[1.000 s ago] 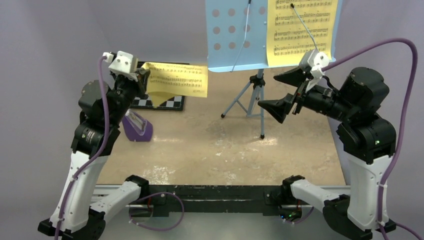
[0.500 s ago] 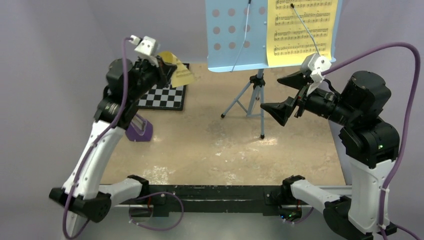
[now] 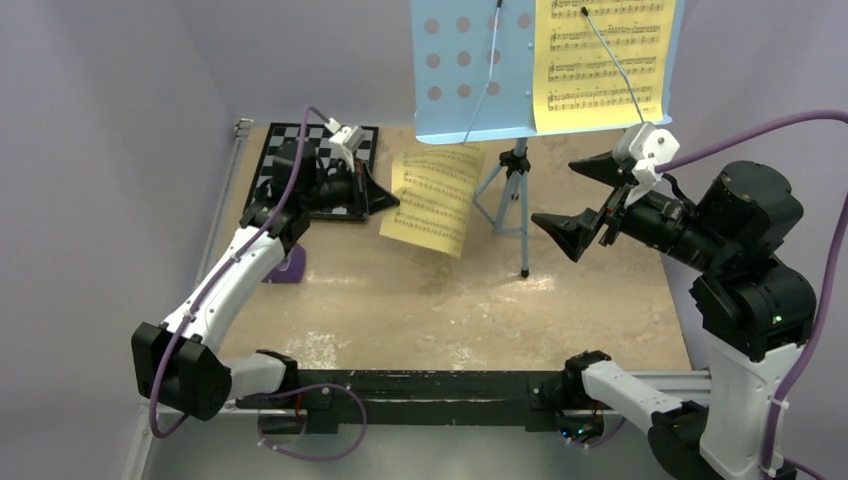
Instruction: Pack up the instrument practice props
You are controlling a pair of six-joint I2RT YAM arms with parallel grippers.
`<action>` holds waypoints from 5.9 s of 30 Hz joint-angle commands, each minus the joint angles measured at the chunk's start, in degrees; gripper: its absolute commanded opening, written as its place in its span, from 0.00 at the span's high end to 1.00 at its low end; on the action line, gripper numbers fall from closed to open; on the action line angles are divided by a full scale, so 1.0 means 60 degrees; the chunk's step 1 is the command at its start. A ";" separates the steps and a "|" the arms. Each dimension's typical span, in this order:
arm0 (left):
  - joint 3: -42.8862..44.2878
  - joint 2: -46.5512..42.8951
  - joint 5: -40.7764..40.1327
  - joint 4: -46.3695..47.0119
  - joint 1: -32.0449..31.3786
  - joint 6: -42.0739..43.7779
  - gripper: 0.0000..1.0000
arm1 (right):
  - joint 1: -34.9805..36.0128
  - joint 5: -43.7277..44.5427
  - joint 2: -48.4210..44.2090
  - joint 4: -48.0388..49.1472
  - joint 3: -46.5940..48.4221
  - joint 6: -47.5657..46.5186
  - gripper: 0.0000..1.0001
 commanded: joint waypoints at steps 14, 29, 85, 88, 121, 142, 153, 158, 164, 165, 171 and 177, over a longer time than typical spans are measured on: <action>-0.3163 -0.0621 -0.1224 -0.3478 0.0576 -0.0476 1.00 | -0.0065 -0.0093 0.0382 0.0005 0.0052 0.0015 0.01; -0.5433 -0.1646 -0.2862 -0.4442 0.1546 -0.1520 1.00 | -0.0072 -0.0448 0.1142 0.0305 0.0660 0.0594 0.01; -0.0454 -0.3632 0.0669 -0.4093 0.2043 0.1943 0.21 | -0.1682 0.0959 0.1586 -0.0122 0.3595 0.1544 0.01; 0.0421 -0.3574 0.1572 -0.2771 0.2118 0.1681 0.12 | -0.1827 0.2278 0.1749 0.0007 0.4004 0.1308 0.01; 0.8152 0.2427 0.2010 -0.0463 0.0570 0.0538 0.08 | -0.5869 -0.0630 0.3575 0.2943 0.2597 0.3450 0.01; 0.8024 0.2915 0.2198 -0.1001 -0.0047 0.0618 0.09 | -0.6684 -0.4169 0.3860 0.4501 0.1944 0.5274 0.01; 0.9081 0.3854 0.0928 -0.1838 -0.0255 0.1100 0.11 | -0.6826 -0.1822 0.2295 0.4569 0.0739 0.3797 0.01; 0.9822 0.4151 0.0575 -0.2077 -0.0116 0.1553 0.13 | -0.7402 -0.1579 0.2227 0.4559 0.0578 0.3650 0.01; 1.0907 0.4795 0.0248 -0.2588 -0.0019 0.2108 0.13 | -0.7831 -0.2968 0.2833 0.4184 0.1066 0.4167 0.01; 1.1031 0.4891 0.0210 -0.2604 -0.0005 0.2159 0.13 | -0.7825 -0.3044 0.2827 0.4269 0.0981 0.4196 0.01; 1.1385 0.5291 -0.0365 -0.2694 0.0039 0.2475 0.13 | -0.7878 -0.3280 0.2779 0.4518 0.0575 0.4398 0.01; 1.1520 0.5512 -0.0583 -0.2629 0.0135 0.2592 0.13 | -0.7906 -0.4306 0.2358 0.5164 -0.0139 0.5364 0.01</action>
